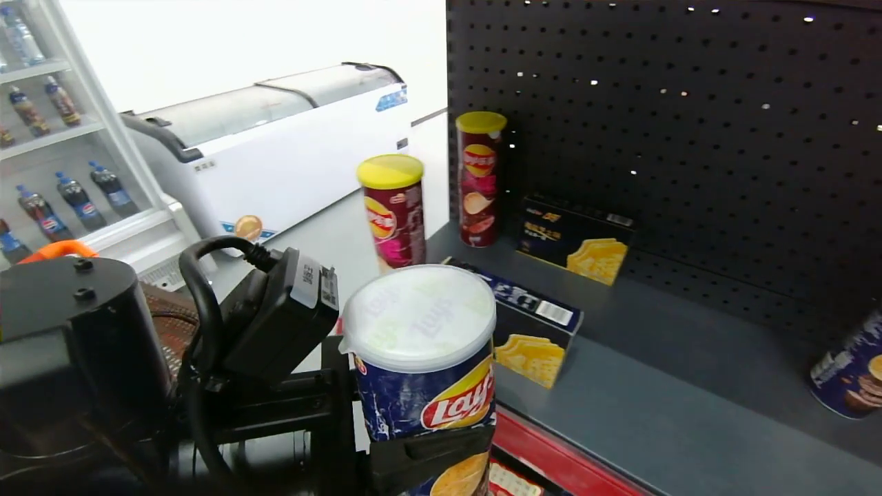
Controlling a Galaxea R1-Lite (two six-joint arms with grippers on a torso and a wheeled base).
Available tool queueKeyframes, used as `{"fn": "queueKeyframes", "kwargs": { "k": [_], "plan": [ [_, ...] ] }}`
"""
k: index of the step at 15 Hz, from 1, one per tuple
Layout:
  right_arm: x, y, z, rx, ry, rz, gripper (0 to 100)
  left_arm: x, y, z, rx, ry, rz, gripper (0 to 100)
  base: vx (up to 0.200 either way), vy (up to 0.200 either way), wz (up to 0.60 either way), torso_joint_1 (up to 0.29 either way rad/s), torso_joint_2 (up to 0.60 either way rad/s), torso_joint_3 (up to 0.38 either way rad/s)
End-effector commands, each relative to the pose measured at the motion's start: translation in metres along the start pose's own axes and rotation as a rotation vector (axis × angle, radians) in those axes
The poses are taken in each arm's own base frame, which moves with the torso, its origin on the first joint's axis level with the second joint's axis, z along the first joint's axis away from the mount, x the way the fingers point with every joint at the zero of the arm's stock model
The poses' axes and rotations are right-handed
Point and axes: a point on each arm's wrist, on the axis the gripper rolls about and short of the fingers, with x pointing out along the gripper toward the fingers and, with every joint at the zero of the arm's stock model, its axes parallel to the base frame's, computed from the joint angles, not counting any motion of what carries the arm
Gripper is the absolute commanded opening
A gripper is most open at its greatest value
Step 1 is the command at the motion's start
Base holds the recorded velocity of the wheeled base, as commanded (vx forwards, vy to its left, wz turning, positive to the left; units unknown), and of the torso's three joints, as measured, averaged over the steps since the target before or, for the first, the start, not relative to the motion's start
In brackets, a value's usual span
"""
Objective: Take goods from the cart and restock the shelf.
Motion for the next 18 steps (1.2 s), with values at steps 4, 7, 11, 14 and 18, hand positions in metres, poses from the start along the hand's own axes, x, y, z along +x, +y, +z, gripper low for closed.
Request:
{"fn": "queueKeyframes", "kwargs": {
  "k": [4, 7, 11, 14, 18],
  "plan": [
    [0.0001, 0.0, 0.0, -0.002, 0.001, 0.0, 100, 0.0024, -0.0027, 0.0024, 0.006, -0.007, -0.016, 0, 0.0, 0.0, -0.6, 0.005, 0.0, 0.004],
    [0.0001, 0.0, 0.0, 0.0, 0.001, 0.0, 100, 0.002, -0.002, 0.002, 0.005, -0.006, -0.011, 0, 0.0, 0.0, -0.6, -0.001, 0.0, 0.002],
    [0.0001, 0.0, 0.0, -0.002, 0.001, 0.0, 100, 0.0015, -0.0011, 0.0012, 0.003, -0.004, -0.006, 0, 0.0, 0.0, -0.6, 0.001, 0.0, 0.005],
    [0.0001, 0.0, 0.0002, 0.0, -0.001, 0.0, 100, 0.0009, -0.0006, -0.0001, 0.0, 0.0, -0.003, 0, 0.0, 0.0, -0.2, -0.001, 0.0, 0.002],
    [0.0001, 0.0, 0.0, 0.0, 0.001, 0.0, 100, -0.0011, 0.0011, 0.0003, -0.001, -0.003, 0.009, 0, 0.0, 0.0, 0.0, 0.0, 0.0, 0.0]
  ]
}}
